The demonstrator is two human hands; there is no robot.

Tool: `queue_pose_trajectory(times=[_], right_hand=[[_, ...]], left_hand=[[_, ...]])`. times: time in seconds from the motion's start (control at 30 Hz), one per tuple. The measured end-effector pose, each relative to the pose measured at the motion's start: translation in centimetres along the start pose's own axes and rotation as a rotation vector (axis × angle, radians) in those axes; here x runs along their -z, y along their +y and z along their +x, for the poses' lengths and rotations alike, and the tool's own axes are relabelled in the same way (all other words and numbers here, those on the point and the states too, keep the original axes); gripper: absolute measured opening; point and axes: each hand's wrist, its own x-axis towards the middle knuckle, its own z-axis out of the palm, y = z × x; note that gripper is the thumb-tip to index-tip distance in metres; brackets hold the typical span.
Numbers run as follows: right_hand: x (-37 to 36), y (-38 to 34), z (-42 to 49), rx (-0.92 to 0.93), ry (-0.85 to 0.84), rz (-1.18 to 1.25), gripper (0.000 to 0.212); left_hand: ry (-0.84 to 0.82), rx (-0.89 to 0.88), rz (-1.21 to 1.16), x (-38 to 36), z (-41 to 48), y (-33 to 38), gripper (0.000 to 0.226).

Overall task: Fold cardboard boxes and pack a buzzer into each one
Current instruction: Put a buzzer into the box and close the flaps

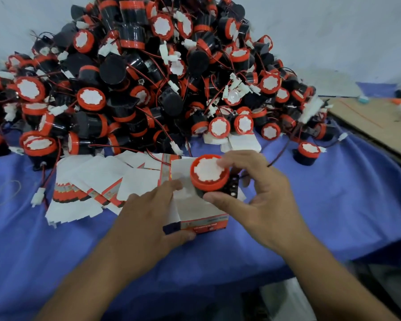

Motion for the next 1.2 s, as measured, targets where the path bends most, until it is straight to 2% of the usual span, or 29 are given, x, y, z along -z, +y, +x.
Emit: queue_pose_trajectory(times=[0.2,0.3,0.4,0.57,0.8,1.03,1.2], right_hand=[[-0.4,1.6,-0.7,0.029,-0.192,-0.043,0.034],[-0.1,2.2,-0.5,-0.035,-0.293,-0.039,0.031],[-0.1,2.5,-0.3,-0.016,-0.340,-0.062,0.030],[-0.1,2.2,-0.1,-0.025,-0.359,0.019,0.040],[-0.3,1.6,0.0,-0.083,-0.272,0.053,0.036],[-0.2,1.7,-0.3,-0.127,-0.316,0.051,0.022],[0.1,1.6,-0.1,-0.102,-0.306,0.072,0.029]], left_hand=[[-0.062,-0.048,-0.137,-0.5,0.6,-0.4,0.074],[-0.038,-0.076,-0.162,-0.5,0.6,-0.3,0.071],[-0.009,-0.111,-0.173,-0.2,0.5,-0.1,0.068],[0.010,-0.134,-0.173,-0.1,0.4,-0.1,0.073],[0.024,-0.174,-0.119,-0.1,0.6,0.1,0.071],[0.020,-0.179,-0.053,-0.9,0.7,-0.6,0.072],[0.016,-0.159,-0.052,-1.2,0.6,-1.0,0.072]])
